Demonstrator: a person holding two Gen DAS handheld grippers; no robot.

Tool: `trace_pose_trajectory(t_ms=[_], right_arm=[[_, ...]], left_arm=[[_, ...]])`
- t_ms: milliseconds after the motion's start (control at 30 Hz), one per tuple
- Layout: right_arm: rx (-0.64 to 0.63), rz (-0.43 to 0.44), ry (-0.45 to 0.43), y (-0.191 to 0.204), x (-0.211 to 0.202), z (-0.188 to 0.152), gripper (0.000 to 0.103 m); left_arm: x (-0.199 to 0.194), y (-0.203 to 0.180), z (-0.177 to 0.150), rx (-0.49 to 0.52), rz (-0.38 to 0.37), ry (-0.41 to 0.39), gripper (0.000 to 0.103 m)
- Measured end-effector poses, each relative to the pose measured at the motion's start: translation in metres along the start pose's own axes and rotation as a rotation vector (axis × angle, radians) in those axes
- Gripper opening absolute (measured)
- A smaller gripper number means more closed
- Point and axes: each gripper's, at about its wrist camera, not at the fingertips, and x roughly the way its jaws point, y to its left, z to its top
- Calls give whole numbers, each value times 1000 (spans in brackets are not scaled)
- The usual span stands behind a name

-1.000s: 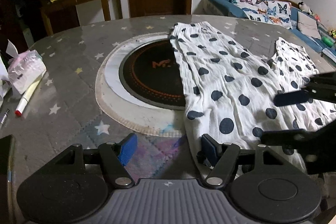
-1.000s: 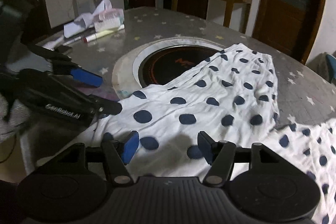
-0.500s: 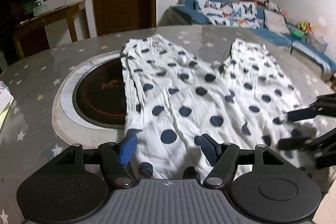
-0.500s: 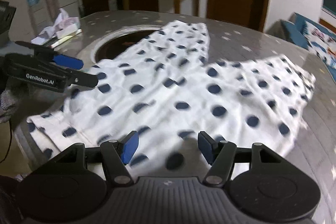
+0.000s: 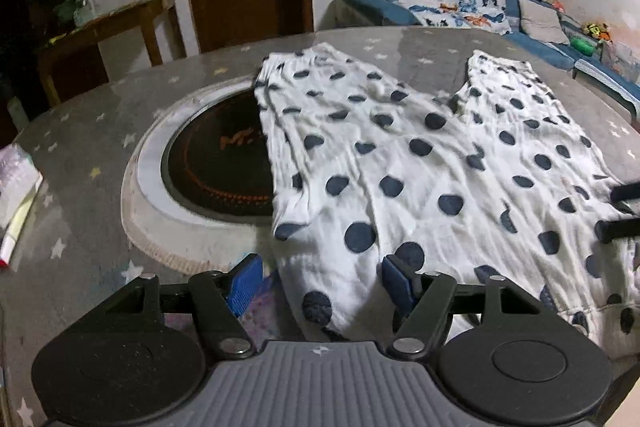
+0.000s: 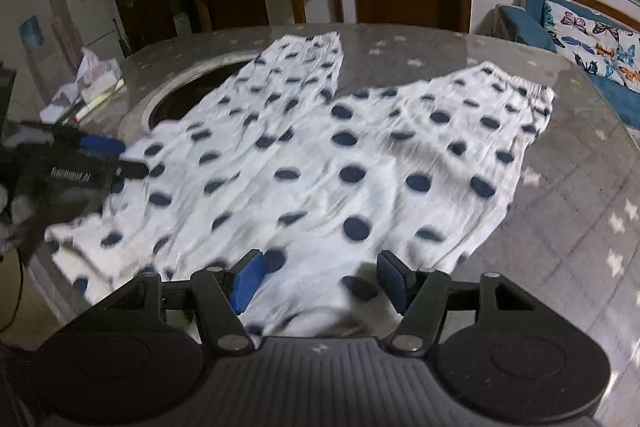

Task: Fold clothes
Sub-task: 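Lay one pant leg over the other with the right gripper, then grasp the pants waistband with the right gripper and lift it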

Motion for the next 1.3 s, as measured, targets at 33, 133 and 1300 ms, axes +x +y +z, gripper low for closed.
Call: trace_pose_trajectory(t_ms=[33,133,1300], right_arm=[[3,-9,-12,-4,1,6,64],[23,-41,-36,-20,13,25,64],[66,-261,-8,-153,144,134,58]], left_arm=[[-2,-1,2,0,-6,-7,69],[-5,-6,7,0,-30,-17,69],[16,-120,13,263,-548,71,69]])
